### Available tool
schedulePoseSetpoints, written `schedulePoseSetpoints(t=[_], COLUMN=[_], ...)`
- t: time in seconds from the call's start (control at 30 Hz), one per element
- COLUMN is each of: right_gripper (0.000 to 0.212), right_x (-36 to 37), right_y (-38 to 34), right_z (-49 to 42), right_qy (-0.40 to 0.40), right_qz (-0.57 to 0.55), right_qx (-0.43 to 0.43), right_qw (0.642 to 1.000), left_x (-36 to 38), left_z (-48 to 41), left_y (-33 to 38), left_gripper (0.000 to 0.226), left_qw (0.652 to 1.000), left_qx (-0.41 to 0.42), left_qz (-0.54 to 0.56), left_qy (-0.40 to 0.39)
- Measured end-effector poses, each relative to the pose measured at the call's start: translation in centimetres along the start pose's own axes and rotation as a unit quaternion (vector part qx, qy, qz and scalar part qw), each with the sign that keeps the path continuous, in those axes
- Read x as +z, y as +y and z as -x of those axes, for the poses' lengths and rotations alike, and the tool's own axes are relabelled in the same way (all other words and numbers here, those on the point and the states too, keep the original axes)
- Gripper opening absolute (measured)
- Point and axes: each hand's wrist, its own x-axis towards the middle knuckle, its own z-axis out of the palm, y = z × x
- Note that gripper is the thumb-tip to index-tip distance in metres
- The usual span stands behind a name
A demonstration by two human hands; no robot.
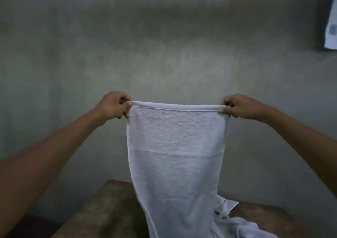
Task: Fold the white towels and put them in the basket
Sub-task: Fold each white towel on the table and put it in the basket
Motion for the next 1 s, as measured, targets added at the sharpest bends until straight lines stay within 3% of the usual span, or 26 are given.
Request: schedulePoseSetpoints(t=[0.07,0.13,0.17,0.23,0.27,0.37,0.53,0.77,1.0], right_gripper=[0.009,0.006,0.004,0.007,0.007,0.006,0.011,0.009,0.01], right_x=[-1.7,-2.8,-3.0,-3.1,-3.3,-4.2,-5.2,-5.0,-6.1], right_y=[-0.4,-0.7,-0.7,-0.7,-0.6,-0.5,-0.4,0.5,0.7], right_z=[0.0,0.1,0.4,1.0,1.3,1.6,1.2,1.6,1.5], right_qy=[0.063,0.132,0.106,0.017,0.029,0.175,0.239,0.249,0.293], right_qz=[0.022,0.027,0.036,0.076,0.084,0.046,-0.019,-0.018,-0.04], right_qx=[-0.005,0.0,0.009,0.021,0.023,0.027,0.037,0.022,0.011], right_qw=[0.998,0.991,0.994,0.997,0.996,0.983,0.97,0.968,0.955], left_x=[-0.4,-0.8,-0.9,-0.9,-0.8,-0.3,0.5,1.1,-0.1], left_z=[-1.1,-2.0,-2.1,-2.1,-2.0,-2.2,-2.3,-2.0,-3.3], left_y=[1.2,2.6,3.2,3.8,4.0,4.3,6.1,6.5,7.5], left_gripper=[0.012,0.01,0.008,0.008,0.009,0.013,0.018,0.017,0.009], left_qw=[1.0,0.997,0.997,0.995,0.995,0.999,0.982,0.977,0.962], left_qx=[0.016,0.045,0.053,0.042,0.033,0.031,-0.001,0.007,-0.023], left_qz=[-0.02,-0.029,-0.045,-0.078,-0.072,0.011,0.187,0.212,0.263], left_qy=[-0.005,0.05,0.046,-0.036,-0.063,0.009,0.011,0.034,-0.063])
